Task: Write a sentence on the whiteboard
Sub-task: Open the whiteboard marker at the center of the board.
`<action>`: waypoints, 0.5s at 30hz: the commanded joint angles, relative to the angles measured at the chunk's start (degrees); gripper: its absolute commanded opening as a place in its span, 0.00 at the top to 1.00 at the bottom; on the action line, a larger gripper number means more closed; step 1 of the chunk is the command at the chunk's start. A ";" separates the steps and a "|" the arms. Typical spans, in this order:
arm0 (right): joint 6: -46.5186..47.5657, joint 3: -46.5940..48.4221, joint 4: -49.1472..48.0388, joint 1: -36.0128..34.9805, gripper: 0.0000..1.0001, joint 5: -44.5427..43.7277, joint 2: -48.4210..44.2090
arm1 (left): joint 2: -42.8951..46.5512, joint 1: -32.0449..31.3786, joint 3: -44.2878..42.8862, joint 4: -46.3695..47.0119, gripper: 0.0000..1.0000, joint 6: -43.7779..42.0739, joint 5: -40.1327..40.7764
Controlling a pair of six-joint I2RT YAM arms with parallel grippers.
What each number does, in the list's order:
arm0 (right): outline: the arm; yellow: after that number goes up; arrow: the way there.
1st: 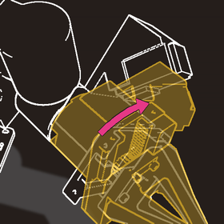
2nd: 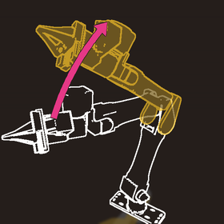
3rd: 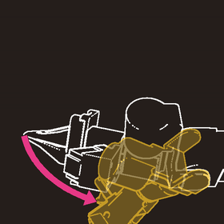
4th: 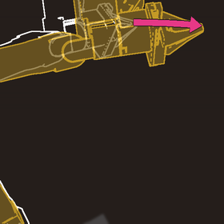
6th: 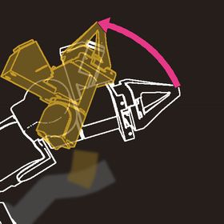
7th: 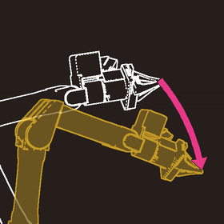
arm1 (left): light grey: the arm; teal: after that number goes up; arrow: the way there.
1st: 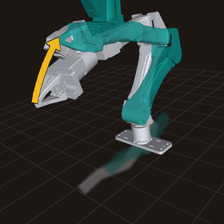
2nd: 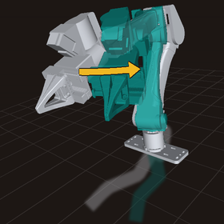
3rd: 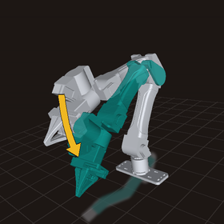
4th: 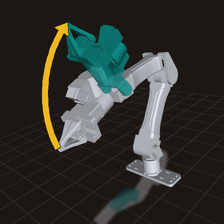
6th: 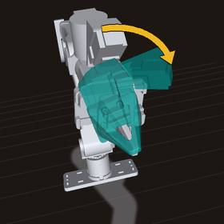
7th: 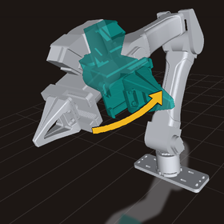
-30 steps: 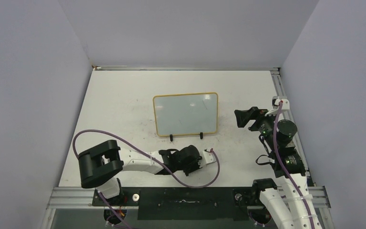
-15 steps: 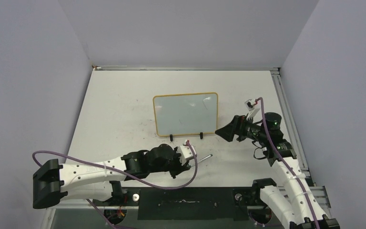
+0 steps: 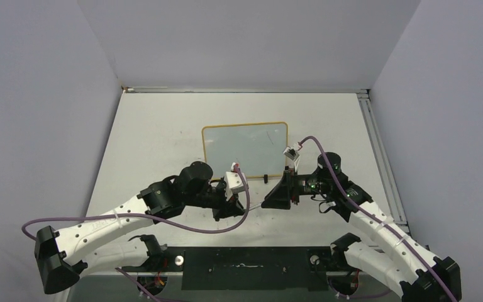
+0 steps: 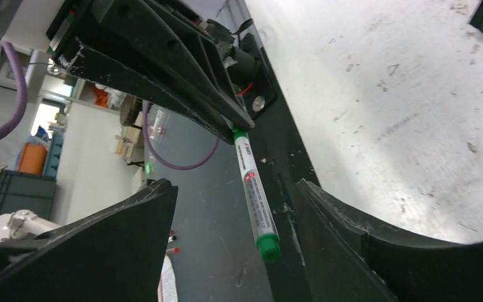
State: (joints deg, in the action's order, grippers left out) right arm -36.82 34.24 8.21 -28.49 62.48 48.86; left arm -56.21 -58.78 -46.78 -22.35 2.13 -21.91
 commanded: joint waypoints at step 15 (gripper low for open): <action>-3.28 0.29 -8.42 -10.33 0.59 -2.03 3.82 | -1.25 3.21 -3.68 -3.67 1.00 -7.31 -12.65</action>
State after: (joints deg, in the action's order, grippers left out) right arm -42.02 33.67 0.97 -37.43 60.99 51.75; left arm -57.60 -56.12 -47.79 -25.98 -3.75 -32.23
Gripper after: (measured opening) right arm 0.419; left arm 0.063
